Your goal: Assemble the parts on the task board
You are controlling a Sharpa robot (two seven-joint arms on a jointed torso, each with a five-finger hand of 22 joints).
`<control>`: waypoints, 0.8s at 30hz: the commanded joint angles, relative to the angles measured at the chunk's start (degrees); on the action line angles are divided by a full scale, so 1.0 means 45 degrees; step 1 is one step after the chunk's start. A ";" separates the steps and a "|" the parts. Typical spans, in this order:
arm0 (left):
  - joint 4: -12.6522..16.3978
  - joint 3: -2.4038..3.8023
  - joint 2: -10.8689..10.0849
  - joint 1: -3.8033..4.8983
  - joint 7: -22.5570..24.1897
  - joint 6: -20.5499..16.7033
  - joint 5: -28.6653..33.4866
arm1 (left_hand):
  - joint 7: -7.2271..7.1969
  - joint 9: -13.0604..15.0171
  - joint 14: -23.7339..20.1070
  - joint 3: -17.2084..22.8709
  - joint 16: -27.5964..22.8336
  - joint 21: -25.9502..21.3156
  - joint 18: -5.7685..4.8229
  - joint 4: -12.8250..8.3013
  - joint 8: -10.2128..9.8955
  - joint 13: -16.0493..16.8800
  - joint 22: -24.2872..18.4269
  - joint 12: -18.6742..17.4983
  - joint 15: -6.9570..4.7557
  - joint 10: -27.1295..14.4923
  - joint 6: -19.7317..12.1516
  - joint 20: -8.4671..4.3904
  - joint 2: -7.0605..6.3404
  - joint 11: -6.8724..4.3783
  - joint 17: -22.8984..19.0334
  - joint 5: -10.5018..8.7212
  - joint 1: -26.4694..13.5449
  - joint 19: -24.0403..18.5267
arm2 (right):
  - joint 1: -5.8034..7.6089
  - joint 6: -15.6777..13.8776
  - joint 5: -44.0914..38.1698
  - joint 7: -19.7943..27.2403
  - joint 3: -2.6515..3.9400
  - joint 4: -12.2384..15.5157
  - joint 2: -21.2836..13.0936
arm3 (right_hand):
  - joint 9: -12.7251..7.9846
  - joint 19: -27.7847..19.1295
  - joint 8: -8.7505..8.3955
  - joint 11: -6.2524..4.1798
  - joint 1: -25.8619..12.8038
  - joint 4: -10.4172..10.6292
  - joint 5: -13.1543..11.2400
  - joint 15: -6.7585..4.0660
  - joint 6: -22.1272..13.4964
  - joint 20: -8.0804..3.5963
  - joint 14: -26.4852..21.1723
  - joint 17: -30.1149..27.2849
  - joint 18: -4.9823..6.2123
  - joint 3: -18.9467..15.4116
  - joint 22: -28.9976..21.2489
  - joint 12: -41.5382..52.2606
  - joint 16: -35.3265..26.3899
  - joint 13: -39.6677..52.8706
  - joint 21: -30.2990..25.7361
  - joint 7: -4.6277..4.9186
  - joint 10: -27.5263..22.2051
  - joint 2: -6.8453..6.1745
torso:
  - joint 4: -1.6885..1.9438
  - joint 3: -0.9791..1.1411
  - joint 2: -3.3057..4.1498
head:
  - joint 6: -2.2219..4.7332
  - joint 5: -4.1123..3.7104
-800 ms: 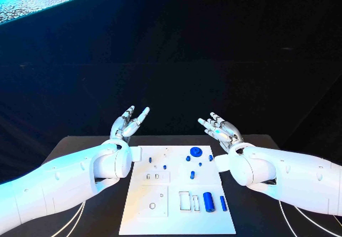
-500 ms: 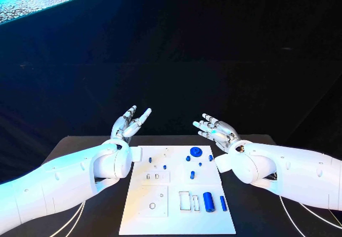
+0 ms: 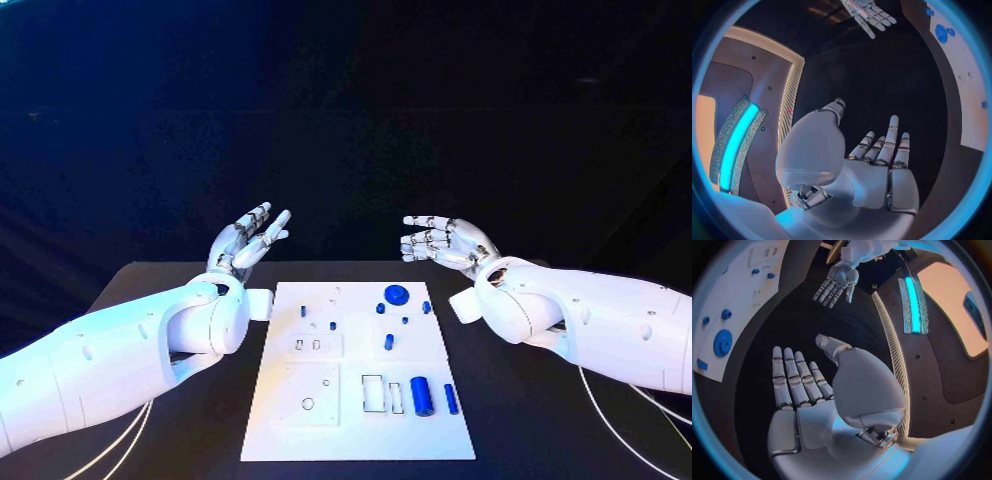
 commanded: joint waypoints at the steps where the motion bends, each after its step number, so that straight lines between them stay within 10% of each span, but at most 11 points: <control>1: 0.0379 0.0023 -0.0215 0.0019 0.0756 0.0499 0.0107 | 0.1783 0.0180 0.0681 0.0351 0.0301 0.0775 0.0091 -0.0018 0.0278 0.0111 0.0374 0.0217 -0.0216 0.1097 0.0819 -0.0031 0.0166 0.0441 0.0042 -0.0037 0.0313 0.1845 | 0.0139 -0.0032 -0.2235 -0.0058 0.0016 -0.0124 -0.0011 | 0.0290 0.0769 0.0480 -0.0176 0.0238 -0.0210 0.0041 -0.0264 0.1693 -0.0043 0.1083 0.0034 0.0328 0.0444 0.0035 -0.0031 0.0184 -0.0096 0.0278 0.1705 0.1298 -0.0049 | 0.0069 0.0025 0.0302 | 0.0005 0.0001; 3: 0.0581 0.0029 -0.0376 0.0024 0.0816 0.0565 0.0197 | 0.1894 0.0443 0.1904 0.0610 0.0891 0.1849 0.0450 -0.0064 0.0709 0.0395 0.0855 0.0879 -0.0459 0.3596 0.1999 -0.0037 0.0390 0.0631 0.0271 -0.0022 0.0512 0.4317 | 0.0235 0.0051 -0.2757 -0.0372 0.0020 -0.0152 -0.0017 | 0.0322 0.1111 0.0547 -0.0260 0.0220 -0.0271 0.0039 -0.0387 0.2332 -0.0096 0.1545 0.0008 0.0396 0.0666 0.0064 -0.0212 0.0196 -0.0120 0.0429 0.1634 0.1686 -0.0155 | 0.0086 0.0043 0.0416 | 0.0029 0.0011; 9: 0.1317 0.0050 -0.0915 0.0057 0.0707 0.1264 0.0179 | 0.1586 0.1331 0.3912 0.0895 0.1510 0.2466 0.1105 -0.0180 0.2281 0.0543 0.0901 0.1850 -0.1080 0.7902 0.5863 -0.0083 0.0231 0.0090 0.0571 -0.0050 0.1200 0.5910 | 0.0540 0.1057 -0.5373 -0.2036 0.0032 -0.0308 -0.0006 | 0.0327 0.2214 0.0621 -0.0633 -0.0114 -0.0172 -0.0559 -0.0901 0.3707 -0.0536 0.3383 0.0185 0.0453 0.0662 0.0402 -0.0512 0.0553 -0.0067 0.1241 0.1308 0.2889 -0.0518 | 0.0157 0.0049 0.0734 | 0.0031 -0.0033; 19: 0.2513 0.0086 -0.1644 0.0109 0.0146 0.2067 -0.0546 | 0.1151 0.1658 0.5919 0.1271 0.2102 0.3460 0.1197 -0.0250 0.2868 0.0504 0.1065 0.1551 -0.1726 0.9741 0.6831 -0.0691 -0.0249 -0.0426 0.1254 -0.0032 0.2077 0.8257 | 0.0936 0.1661 -1.0276 -0.4342 0.0040 -0.0276 0.0053 | 0.0382 0.4075 0.0722 -0.1599 -0.0020 -0.0180 -0.0646 -0.2182 0.5334 -0.1835 0.7144 0.2019 0.0440 0.0521 0.2388 -0.1040 0.2247 -0.0019 0.4534 0.0488 0.5432 -0.1074 | 0.0270 0.0076 0.1258 | 0.0211 -0.0254; 24: 0.2897 0.0131 -0.1769 0.0133 0.0024 0.2204 -0.0638 | 0.1151 0.1686 0.6008 0.1304 0.2085 0.3617 0.1193 -0.0266 0.2874 0.0501 0.1109 0.1435 -0.1755 0.9839 0.6851 -0.0789 -0.0344 -0.0440 0.1331 -0.0032 0.2150 0.8527 | 0.0987 0.1785 -1.2197 -0.5094 0.0040 -0.0214 0.0200 | 0.0431 0.4539 0.0612 -0.1763 -0.0229 0.0007 -0.0627 -0.2431 0.5585 -0.2102 0.8038 0.3083 0.0432 0.0556 0.3103 -0.1217 0.3364 0.0002 0.5600 0.0323 0.5711 -0.1362 | 0.0313 0.0037 0.1420 | 0.0263 -0.0348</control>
